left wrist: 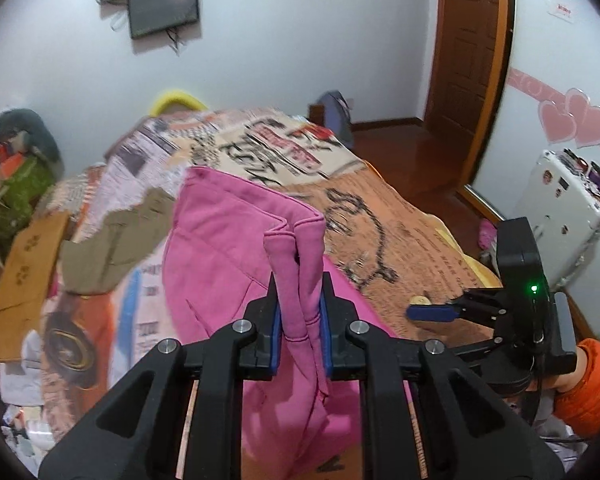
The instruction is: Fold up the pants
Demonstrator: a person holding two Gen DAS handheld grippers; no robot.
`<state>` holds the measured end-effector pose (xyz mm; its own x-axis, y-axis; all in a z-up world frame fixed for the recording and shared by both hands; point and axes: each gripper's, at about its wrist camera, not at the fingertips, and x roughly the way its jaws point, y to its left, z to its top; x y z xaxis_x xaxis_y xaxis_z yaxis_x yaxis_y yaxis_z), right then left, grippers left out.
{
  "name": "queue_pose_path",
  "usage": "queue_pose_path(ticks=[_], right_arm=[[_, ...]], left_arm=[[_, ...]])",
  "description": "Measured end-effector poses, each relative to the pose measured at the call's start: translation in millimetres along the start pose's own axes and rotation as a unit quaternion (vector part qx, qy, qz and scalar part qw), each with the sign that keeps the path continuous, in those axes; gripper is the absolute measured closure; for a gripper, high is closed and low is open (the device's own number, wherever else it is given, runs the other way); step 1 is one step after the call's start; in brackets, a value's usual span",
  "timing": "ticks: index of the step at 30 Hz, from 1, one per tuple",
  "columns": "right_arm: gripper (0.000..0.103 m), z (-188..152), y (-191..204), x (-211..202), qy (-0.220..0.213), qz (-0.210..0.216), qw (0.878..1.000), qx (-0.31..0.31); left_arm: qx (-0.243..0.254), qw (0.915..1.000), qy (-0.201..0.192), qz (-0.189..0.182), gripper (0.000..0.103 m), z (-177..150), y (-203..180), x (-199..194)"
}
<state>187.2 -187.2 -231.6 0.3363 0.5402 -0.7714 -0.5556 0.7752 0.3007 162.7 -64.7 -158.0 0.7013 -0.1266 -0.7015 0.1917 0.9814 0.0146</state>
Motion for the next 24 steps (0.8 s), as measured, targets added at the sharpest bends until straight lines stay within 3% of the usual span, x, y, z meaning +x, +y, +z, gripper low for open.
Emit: queue_pose_path(ticks=[11, 15, 24], right_arm=[[0.056, -0.7, -4.1, 2.3, -0.005, 0.011, 1.000, 0.009], [0.056, -0.9, -4.4, 2.5, -0.005, 0.012, 1.000, 0.009], [0.056, -0.7, -5.7, -0.3, -0.006, 0.002, 1.000, 0.011]], left_arm=[[0.019, 0.9974, 0.051, -0.047, 0.089, -12.2, -33.7, 34.7], [0.035, 0.9967, 0.059, -0.043, 0.089, -14.7, -41.6, 40.6], [0.019, 0.9921, 0.104, -0.068, 0.087, -21.7, -41.9, 61.1]])
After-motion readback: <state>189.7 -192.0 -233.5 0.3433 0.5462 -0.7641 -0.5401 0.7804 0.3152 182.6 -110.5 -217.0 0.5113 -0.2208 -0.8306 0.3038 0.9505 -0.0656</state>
